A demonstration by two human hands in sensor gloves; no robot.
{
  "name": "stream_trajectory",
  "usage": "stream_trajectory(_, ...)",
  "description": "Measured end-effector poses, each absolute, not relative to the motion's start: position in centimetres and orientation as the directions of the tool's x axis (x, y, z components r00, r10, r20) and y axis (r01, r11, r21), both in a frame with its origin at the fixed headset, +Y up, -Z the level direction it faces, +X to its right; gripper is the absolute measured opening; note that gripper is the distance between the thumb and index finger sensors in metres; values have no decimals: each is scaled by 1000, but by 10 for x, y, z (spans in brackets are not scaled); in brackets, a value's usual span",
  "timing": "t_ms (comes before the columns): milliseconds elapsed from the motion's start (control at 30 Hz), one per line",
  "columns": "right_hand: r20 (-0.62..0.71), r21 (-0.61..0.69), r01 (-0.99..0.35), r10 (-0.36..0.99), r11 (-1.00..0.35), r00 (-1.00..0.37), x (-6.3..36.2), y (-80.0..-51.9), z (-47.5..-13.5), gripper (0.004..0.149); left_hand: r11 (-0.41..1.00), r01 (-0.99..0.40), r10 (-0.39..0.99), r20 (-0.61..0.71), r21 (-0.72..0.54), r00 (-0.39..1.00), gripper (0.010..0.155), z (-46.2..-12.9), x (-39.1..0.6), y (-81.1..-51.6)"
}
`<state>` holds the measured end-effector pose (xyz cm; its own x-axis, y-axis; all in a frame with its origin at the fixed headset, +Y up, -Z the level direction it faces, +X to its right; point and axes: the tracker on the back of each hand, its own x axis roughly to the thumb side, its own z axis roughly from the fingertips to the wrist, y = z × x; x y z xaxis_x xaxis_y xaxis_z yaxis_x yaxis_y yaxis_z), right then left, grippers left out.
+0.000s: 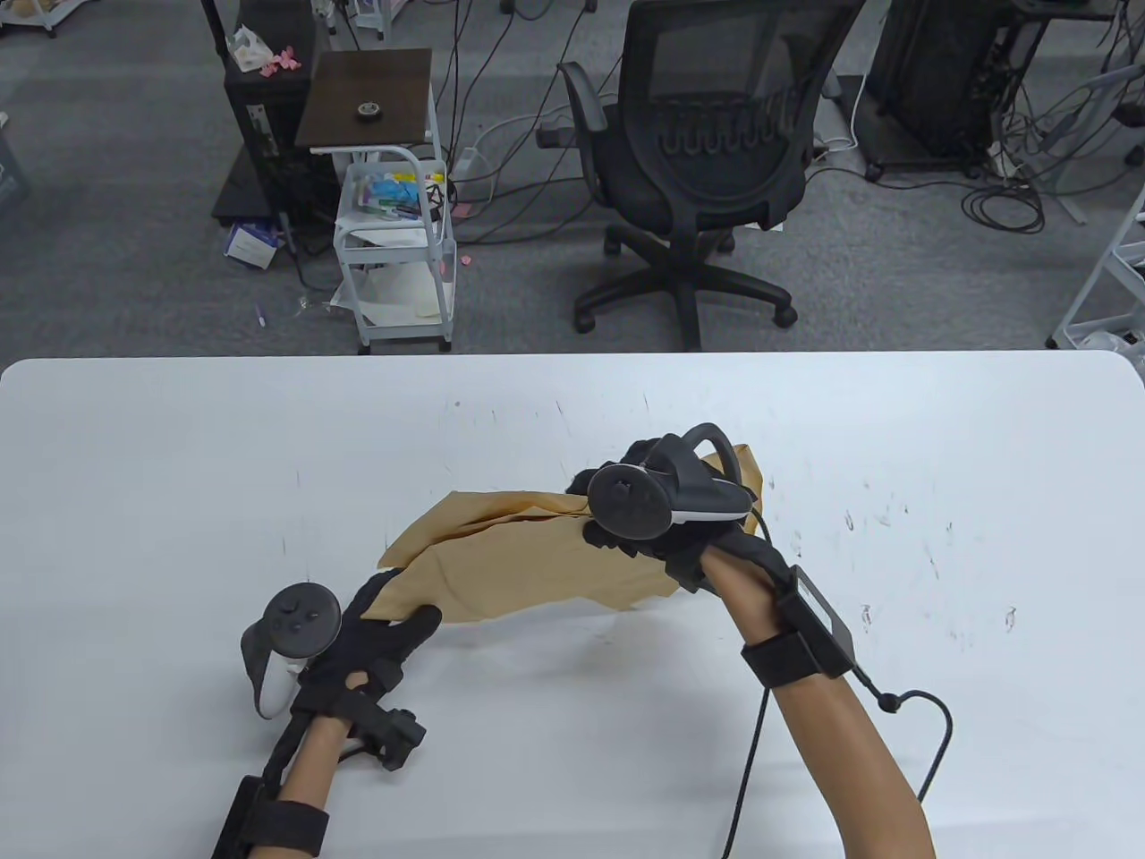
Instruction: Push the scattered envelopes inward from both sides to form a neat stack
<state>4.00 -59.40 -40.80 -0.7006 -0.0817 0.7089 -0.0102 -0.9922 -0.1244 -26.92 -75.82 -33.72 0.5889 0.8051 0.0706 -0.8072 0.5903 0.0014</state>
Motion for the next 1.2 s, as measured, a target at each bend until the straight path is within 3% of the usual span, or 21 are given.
stream_trajectory(100,713,-25,90,-81,-996,-697,36,-610,-410,66,787,-617,610,138,10,780,40,-336,-269,-743)
stream_trajectory(200,725,26,7,14,-1000,-689,30,-622,-415,62,941,-331,317,163,72,934,40,-330,-270,-729)
stream_trajectory(233,715,47,-19,48,-999,-698,27,-626,-417,53,953,-289,271,167,92,948,40,-328,-270,-727)
stream_trajectory(367,715,46,35,8,-998,-699,16,-626,-421,43,939,-343,333,171,34,927,40,-325,-271,-723)
stream_trajectory(467,716,154,103,39,-983,-697,6,-613,-421,43,972,-204,184,170,113,968,40,-321,-270,-707)
stream_trajectory(533,691,226,149,51,-963,-721,1,-611,-420,58,980,-139,115,167,142,979,40,-317,-269,-699)
stream_trajectory(633,721,181,166,16,-969,-693,-7,-624,-421,72,990,-92,74,160,111,984,40,-312,-265,-687)
stream_trajectory(733,719,218,116,79,-969,-691,-9,-642,-425,73,983,-50,24,145,175,989,40,-307,-265,-679)
stream_trajectory(833,733,131,70,49,-989,-679,-10,-638,-425,58,985,-77,56,132,155,990,45,-307,-268,-675)
stream_trajectory(867,748,90,53,32,-995,-663,-10,-634,-424,50,985,-107,90,123,136,988,57,-307,-271,-674)
stream_trajectory(900,748,49,14,27,-999,-663,-9,-625,-422,46,963,-249,233,149,104,961,71,-310,-278,-678)
stream_trajectory(967,739,81,16,50,-997,-672,-8,-621,-421,48,864,-503,499,198,-35,843,88,-318,-290,-690)
stream_trajectory(1033,723,173,106,53,-979,-689,-9,-633,-425,66,754,-629,657,181,-192,732,98,-325,-297,-707)
stream_trajectory(1067,710,216,150,50,-965,-703,-9,-641,-426,82,735,-624,670,146,-264,728,102,-327,-298,-714)
stream_trajectory(1100,704,229,159,51,-960,-708,-8,-645,-427,88,741,-602,657,136,-298,741,102,-329,-297,-721)
stream_trajectory(1200,697,227,78,107,-971,-709,-2,-645,-434,91,834,-430,502,153,-346,851,102,-332,-289,-733)
